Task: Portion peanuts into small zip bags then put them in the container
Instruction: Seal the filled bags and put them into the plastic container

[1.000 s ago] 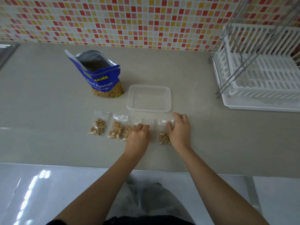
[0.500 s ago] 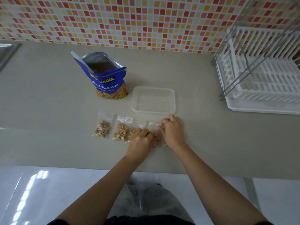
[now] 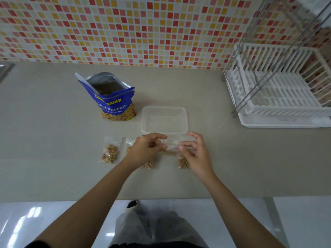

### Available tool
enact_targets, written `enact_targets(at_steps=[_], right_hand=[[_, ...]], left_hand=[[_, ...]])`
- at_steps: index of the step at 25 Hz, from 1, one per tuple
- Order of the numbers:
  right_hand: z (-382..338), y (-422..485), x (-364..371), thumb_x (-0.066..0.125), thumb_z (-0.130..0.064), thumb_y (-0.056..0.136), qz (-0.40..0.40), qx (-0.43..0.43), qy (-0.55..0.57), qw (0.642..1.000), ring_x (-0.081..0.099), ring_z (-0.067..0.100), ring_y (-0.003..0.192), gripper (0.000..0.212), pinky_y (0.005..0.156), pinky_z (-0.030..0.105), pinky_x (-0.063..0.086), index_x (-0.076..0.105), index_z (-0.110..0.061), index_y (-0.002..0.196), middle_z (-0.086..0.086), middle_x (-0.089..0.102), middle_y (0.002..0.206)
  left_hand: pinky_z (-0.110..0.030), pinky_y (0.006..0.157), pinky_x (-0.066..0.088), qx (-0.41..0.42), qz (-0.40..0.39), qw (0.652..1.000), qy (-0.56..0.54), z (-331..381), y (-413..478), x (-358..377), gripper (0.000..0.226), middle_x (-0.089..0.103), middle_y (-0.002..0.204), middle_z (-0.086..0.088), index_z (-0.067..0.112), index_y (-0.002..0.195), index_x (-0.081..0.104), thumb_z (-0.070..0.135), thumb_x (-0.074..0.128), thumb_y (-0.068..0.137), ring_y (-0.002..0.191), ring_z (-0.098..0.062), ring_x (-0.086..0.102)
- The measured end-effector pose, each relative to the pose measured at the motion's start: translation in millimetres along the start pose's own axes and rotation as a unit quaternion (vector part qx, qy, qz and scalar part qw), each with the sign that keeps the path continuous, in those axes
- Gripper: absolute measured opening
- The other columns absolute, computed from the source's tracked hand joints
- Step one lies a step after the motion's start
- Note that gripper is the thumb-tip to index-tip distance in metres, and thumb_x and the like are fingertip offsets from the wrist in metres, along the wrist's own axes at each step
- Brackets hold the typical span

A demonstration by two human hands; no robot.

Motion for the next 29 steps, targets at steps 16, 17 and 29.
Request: enact_targets(at_steps=[16,17,29], right_hand=[[-58.1,15.7,13.0,0.069,-0.017,0.08,-0.005,-0.142,-0.2,0.969,0.065,0.008,0.068,0.004,0.065,0.019,0.05,0.073,-0.016,0.08,-0.005,0.073,0.074],[-61.1,16.0,13.7,0.068,-0.016,0.081,-0.003,-0.159,-0.218,0.963,0.064,0.008,0.069,0.005,0.065,0.016,0.047,0.073,-0.016,0.079,-0.004,0.073,0.075],[-61.2,15.6,14.5,0.067,-0.008,0.078,0.06,-0.189,-0.194,0.961,0.06,0.009,0.067,0.009,0.058,0.014,0.046,0.07,-0.014,0.071,-0.002,0.069,0.07]], left_hand=[[-0.015,0.066,0.045,0.207,-0.053,0.933,0.289,43.3,11.6,-47.2,0.023,0.065,0.09,0.003,0.019,0.1,0.07,0.032,0.066,0.082,0.073,-0.008,0.063],[-0.02,0.067,0.048,0.211,-0.049,0.927,0.307,46.3,12.7,-47.3,0.023,0.066,0.09,0.003,0.019,0.099,0.07,0.034,0.065,0.082,0.075,-0.01,0.063],[-0.038,0.064,0.036,0.285,0.063,0.837,0.463,44.6,15.0,-39.7,0.036,0.066,0.08,0.006,0.025,0.081,0.067,0.042,0.035,0.083,0.076,-0.019,0.062]])
Point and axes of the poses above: each hand's wrist, its own y-axis towards the middle knuckle, its own x-axis out of the palm, z = x × y, the point moved 1 cm from there along y, towards the middle knuckle
